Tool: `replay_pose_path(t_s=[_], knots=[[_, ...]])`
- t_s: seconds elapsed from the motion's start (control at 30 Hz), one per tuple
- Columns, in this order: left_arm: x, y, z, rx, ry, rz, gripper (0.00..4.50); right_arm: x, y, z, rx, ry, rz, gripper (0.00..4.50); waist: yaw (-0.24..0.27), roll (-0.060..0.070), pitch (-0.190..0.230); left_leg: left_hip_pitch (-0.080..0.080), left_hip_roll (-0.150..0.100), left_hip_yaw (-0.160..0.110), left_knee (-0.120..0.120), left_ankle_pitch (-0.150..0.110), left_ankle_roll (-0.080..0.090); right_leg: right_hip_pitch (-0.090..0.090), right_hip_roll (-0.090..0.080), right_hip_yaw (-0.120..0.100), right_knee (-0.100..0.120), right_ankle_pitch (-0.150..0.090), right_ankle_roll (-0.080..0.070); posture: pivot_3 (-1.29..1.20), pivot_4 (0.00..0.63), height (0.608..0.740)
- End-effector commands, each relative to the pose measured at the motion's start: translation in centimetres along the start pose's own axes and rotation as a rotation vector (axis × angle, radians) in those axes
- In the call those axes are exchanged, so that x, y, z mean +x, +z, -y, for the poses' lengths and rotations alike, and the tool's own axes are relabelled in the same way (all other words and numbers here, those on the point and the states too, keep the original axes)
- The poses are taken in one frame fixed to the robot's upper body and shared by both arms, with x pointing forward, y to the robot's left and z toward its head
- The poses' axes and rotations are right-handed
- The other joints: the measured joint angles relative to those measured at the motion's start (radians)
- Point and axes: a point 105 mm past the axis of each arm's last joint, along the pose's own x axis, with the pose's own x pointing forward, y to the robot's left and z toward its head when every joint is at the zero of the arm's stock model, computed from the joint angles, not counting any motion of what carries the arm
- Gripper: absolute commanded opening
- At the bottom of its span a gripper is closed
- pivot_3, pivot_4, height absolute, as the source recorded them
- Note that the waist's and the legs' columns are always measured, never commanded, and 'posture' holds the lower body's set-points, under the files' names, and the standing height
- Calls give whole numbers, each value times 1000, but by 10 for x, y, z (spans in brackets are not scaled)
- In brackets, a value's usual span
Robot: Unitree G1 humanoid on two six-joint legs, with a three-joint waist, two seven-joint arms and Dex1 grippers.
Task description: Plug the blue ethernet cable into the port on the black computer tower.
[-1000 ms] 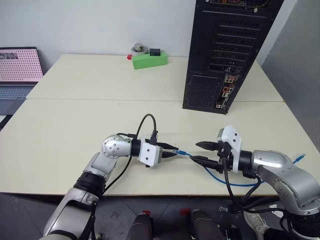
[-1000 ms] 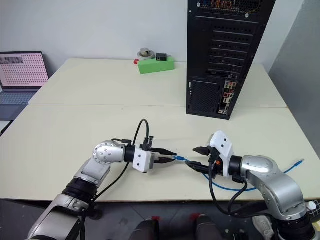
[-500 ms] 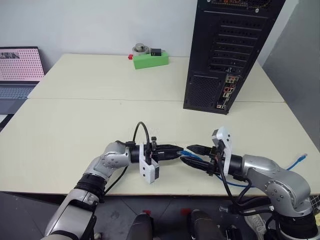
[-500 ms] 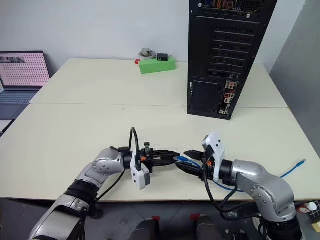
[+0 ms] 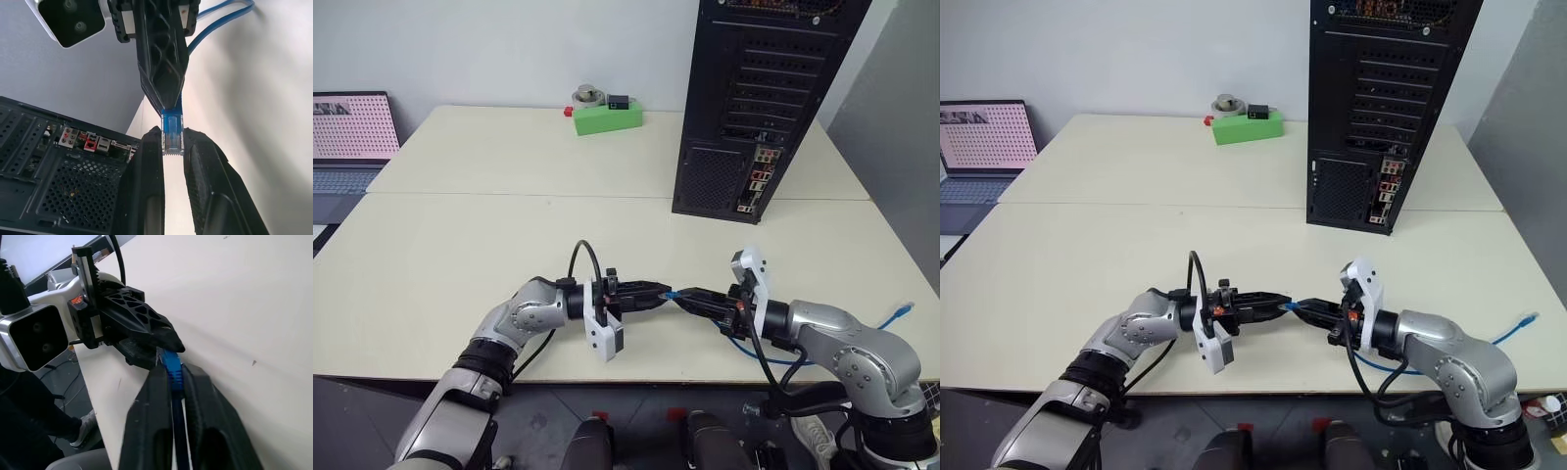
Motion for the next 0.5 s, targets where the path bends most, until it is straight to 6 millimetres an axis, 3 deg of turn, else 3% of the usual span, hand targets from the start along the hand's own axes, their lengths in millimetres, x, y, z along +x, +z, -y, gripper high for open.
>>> replay_pose_path(t_s=[0.03,0.33,0.4,0.5], knots=[[2,7,-11,41,55,28,296,1,7,-4,-12,31,17,0,0,0,0,0,0,0,0,0,0,0,0,0,0,0,0,0,150,740],[6,8,-8,22,61,22,296,2,9,-1,17,50,1,0,0,0,0,0,0,0,0,0,0,0,0,0,0,0,0,0,150,740],[6,4,-6,-12,57,1,1004,2,10,0,18,52,-3,0,0,0,0,0,0,0,0,0,0,0,0,0,0,0,0,0,150,740],[5,1,-3,-43,37,-17,1568,1,12,1,9,45,1,0,-1,0,0,0,0,0,0,0,0,0,0,0,0,0,0,0,150,740]])
